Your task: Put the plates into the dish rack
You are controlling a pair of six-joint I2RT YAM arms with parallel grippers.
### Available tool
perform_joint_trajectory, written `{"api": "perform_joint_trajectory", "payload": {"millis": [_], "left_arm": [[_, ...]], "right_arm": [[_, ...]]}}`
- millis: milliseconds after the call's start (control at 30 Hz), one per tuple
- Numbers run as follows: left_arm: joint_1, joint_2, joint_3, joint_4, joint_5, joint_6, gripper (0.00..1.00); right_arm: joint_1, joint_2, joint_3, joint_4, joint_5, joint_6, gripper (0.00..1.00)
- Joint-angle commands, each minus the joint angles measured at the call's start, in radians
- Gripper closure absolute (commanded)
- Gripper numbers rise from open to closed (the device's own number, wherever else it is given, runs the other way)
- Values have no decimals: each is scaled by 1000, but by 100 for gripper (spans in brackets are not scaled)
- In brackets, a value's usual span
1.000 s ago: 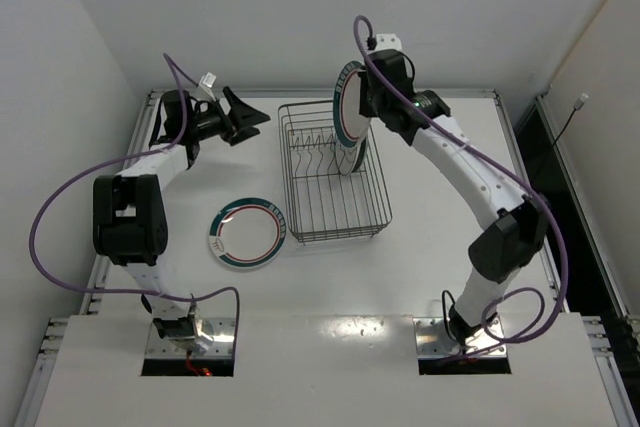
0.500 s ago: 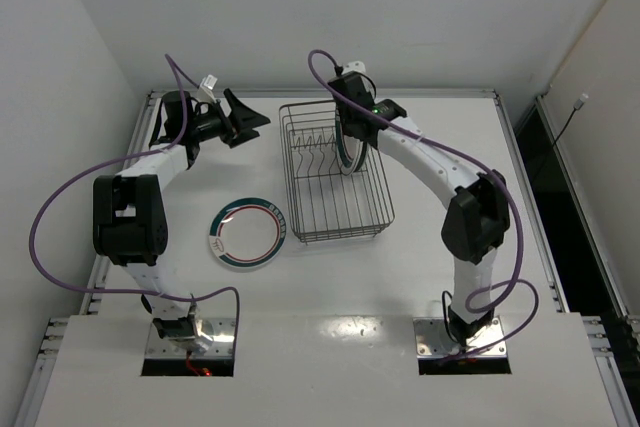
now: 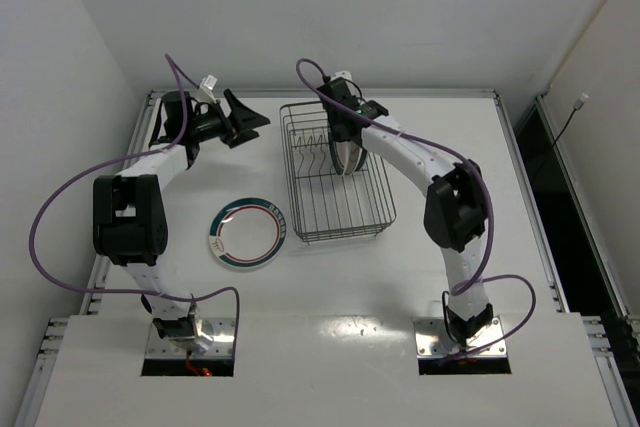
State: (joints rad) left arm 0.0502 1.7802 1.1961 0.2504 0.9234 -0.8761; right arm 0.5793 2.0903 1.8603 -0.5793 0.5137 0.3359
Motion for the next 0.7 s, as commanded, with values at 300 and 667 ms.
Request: {"api": "perform_joint_trajectory", "payload": {"millis": [300, 667], "left_arm": [[22, -5, 37, -14, -4, 29, 13], [115, -385, -134, -417, -449, 183, 9]], "right_arm": [[-12, -42, 241, -241, -69, -3, 59], [1, -560, -168, -160, -302, 5, 54]]}}
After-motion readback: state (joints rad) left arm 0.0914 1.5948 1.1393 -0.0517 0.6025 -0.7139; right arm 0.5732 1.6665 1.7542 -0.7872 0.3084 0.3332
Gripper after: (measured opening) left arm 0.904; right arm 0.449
